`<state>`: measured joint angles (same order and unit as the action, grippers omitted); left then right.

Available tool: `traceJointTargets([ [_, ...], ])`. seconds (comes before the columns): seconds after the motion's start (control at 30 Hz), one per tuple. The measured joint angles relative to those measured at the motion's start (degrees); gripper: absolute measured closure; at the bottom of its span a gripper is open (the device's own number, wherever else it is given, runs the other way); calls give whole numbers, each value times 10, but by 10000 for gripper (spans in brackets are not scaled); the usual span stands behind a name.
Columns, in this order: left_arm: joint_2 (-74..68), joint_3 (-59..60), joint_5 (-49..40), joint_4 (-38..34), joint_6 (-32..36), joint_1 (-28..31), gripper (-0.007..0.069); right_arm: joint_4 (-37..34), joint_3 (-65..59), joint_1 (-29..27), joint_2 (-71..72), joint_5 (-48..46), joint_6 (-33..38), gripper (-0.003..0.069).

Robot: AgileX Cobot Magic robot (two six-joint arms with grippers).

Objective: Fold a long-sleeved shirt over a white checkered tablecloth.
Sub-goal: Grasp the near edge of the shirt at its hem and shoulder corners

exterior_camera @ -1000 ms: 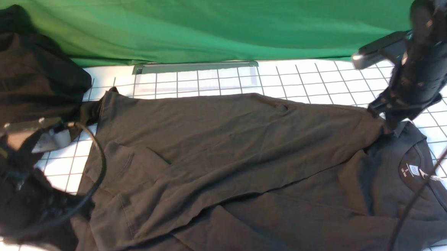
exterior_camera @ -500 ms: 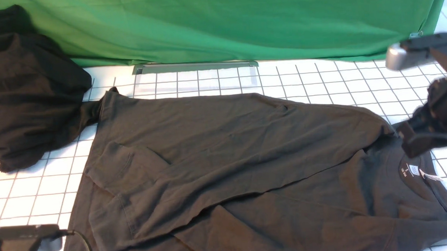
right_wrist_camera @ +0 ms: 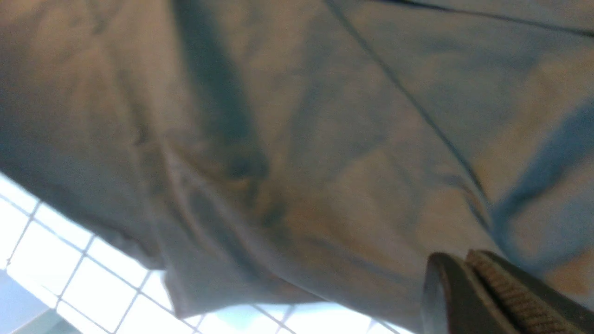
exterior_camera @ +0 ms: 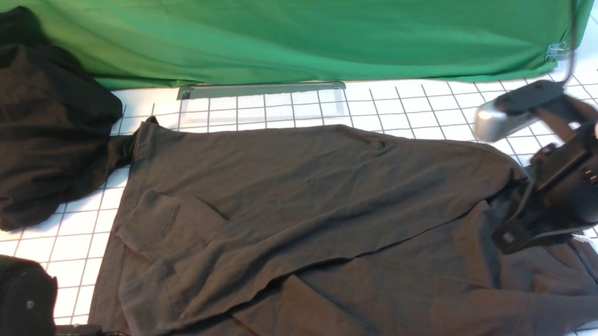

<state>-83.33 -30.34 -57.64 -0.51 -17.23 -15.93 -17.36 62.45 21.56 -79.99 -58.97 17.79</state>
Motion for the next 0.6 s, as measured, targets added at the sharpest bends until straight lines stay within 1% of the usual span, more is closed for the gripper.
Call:
traceJointTargets([
  [0.03,-1,-1,0,-3,1,0,172,0,0,14,0,3,0,620],
  [0.13,-1,-1,5,-14,3,0,294,0,0,45,0,3,1,612],
  [0.23,7,-1,12,-26,12,0,496,0,0,74,0,3,7,605],
  [0.27,15,-1,14,-19,13,0,557,1,0,84,0,-1,10,602],
  [0.3,25,-1,17,-11,14,0,585,1,0,90,0,-5,13,601],
  [0.4,61,-1,8,0,14,0,606,2,0,116,0,-29,21,596],
  [0.5,120,-1,-21,5,15,0,609,2,0,159,0,-56,29,587],
  [0.57,149,-2,-33,5,15,0,609,2,-1,187,0,-59,29,568],
  [0.6,168,-4,-44,5,15,0,609,2,-6,206,0,-58,29,545],
])
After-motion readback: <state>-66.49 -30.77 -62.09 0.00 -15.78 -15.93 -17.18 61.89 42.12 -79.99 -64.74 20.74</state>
